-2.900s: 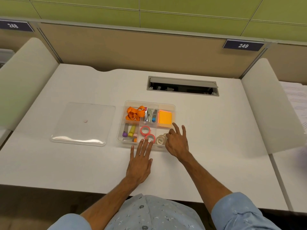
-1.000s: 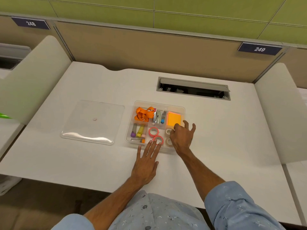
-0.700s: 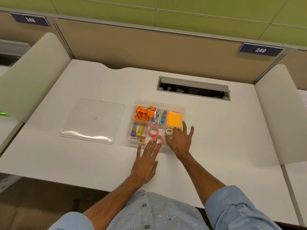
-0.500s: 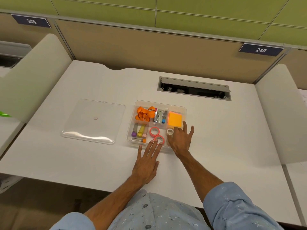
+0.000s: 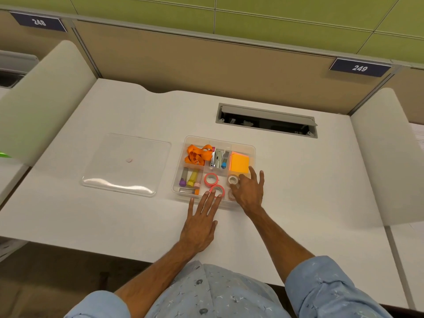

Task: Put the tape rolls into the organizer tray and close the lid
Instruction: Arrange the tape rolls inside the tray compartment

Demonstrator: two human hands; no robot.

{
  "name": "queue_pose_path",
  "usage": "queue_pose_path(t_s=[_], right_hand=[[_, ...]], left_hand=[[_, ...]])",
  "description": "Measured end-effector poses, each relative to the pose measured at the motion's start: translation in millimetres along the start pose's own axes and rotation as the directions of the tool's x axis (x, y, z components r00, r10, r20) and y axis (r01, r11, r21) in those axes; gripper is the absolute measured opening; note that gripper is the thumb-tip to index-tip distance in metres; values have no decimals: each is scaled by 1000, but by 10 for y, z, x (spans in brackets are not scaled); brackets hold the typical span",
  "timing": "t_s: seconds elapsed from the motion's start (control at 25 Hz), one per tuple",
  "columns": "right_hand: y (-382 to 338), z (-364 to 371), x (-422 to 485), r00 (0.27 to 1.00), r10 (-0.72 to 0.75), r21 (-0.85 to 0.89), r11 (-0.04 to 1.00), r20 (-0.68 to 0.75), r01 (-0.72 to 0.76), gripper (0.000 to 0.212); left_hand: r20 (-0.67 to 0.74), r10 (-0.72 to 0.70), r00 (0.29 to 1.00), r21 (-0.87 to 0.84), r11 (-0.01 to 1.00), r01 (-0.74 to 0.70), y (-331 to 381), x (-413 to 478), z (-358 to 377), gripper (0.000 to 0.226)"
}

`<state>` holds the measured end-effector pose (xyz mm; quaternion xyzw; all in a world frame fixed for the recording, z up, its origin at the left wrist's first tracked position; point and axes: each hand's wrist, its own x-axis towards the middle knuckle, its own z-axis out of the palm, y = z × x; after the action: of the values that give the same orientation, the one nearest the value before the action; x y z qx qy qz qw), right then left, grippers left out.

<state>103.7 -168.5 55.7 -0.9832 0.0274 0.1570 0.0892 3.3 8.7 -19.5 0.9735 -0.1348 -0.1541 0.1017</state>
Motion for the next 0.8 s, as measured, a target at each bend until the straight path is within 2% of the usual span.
queue_pose_path(t_s=[0.08,0.24,0.32,0.48,0.6,0.8], right_hand=[[50,-18,4,999,-31,25,999,-12,31,46],[169,-27,-41,989,-51,83,995,-138,63,32],[237,-15,-98,983,-73,84,993,-166,88,32],[299,28,-192,981,-184,-14,983,-58,184,36],[287,66,-230,984,-180,-89,980,-6,179,40],[216,123,-286,980,-198,-83,976,28,200,41]], left_hand=[[-14,-1,1000,-1,1000,1,7,-6,11,78],[-39,-3,999,-21,1000,2,21,-7,8,78],[-52,3,999,-23,1000,-4,23,-14,7,77],[-58,3,998,-32,999,-4,30,-21,1,78],[-56,-4,998,-19,1000,3,55,-23,12,79],[-45,-17,999,5,1000,17,64,-21,9,80]])
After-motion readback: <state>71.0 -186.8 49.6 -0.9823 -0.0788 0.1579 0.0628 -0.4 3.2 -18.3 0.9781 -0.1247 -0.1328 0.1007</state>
